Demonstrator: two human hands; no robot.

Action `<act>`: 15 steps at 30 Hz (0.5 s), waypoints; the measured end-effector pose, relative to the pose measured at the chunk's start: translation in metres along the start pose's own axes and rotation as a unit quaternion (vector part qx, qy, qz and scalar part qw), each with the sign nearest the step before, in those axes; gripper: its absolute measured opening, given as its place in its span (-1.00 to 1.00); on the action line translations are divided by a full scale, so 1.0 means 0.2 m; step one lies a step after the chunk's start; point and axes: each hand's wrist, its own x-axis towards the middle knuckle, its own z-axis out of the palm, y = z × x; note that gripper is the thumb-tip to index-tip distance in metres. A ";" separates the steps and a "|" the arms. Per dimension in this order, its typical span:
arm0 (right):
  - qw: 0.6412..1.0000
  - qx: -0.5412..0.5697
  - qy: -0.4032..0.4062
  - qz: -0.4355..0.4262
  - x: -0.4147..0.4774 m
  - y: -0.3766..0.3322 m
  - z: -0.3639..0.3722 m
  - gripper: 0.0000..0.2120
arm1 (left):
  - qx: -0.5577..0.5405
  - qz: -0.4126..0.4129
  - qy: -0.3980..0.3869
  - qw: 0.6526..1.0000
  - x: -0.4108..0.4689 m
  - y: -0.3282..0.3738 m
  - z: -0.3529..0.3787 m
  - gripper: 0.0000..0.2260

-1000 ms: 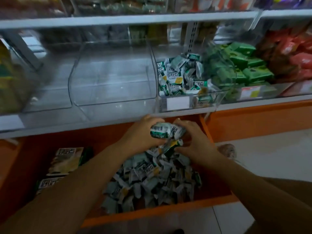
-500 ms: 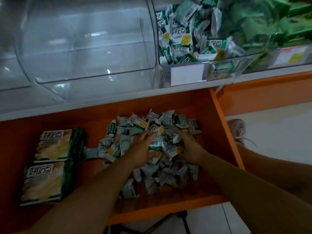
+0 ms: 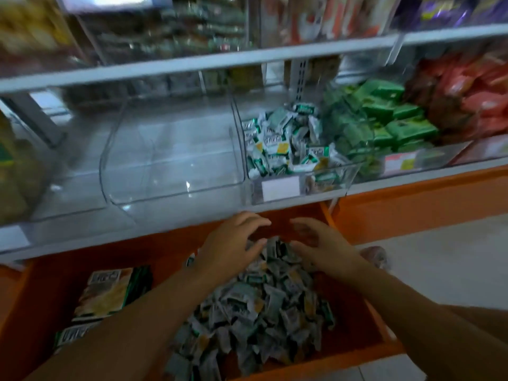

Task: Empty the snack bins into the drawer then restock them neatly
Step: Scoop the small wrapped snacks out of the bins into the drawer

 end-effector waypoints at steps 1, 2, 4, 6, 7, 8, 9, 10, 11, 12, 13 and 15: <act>0.999 0.014 0.040 -0.025 0.00 -0.07 -0.08 -0.63 | 0.002 0.021 0.043 0.999 0.04 0.04 -0.09 -0.69; 0.996 0.022 0.074 -0.049 0.00 -0.13 -0.16 -0.70 | 0.002 0.042 0.081 0.996 0.09 0.08 -0.18 -0.71; 0.989 0.026 0.121 -0.082 0.04 -0.23 -0.32 -0.78 | 0.008 0.076 0.126 0.989 0.21 0.15 -0.34 -0.73; 0.984 0.019 0.150 -0.097 0.13 -0.28 -0.45 -0.79 | 0.009 0.082 0.137 0.987 0.36 0.18 -0.46 -0.74; 0.983 0.002 0.156 -0.097 0.19 -0.29 -0.50 -0.78 | 0.009 0.076 0.132 0.988 0.45 0.18 -0.50 -0.73; 0.983 -0.025 0.156 -0.092 0.26 -0.29 -0.54 -0.75 | 0.014 0.066 0.120 0.990 0.55 0.18 -0.53 -0.71; 0.985 -0.056 0.144 -0.078 0.34 -0.29 -0.58 -0.70 | 0.022 0.054 0.099 0.993 0.65 0.16 -0.54 -0.69; 0.987 -0.086 0.126 -0.059 0.43 -0.28 -0.60 -0.63 | 0.029 0.039 0.071 0.996 0.75 0.14 -0.55 -0.66; 0.988 -0.108 0.106 -0.035 0.52 -0.26 -0.61 -0.55 | 0.033 0.023 0.038 0.999 0.85 0.11 -0.54 -0.62; 0.989 -0.118 0.089 -0.014 0.61 -0.24 -0.62 -0.45 | 0.033 0.004 0.003 0.999 0.94 0.08 -0.52 -0.56; 0.989 -0.123 0.078 0.000 0.70 -0.22 -0.62 -0.36 | 0.042 -0.013 -0.029 0.999 1.02 0.06 -0.50 -0.49; 0.989 -0.127 0.079 0.015 0.86 -0.17 -0.61 -0.22 | 0.104 -0.034 -0.084 0.990 1.18 0.02 -0.44 -0.34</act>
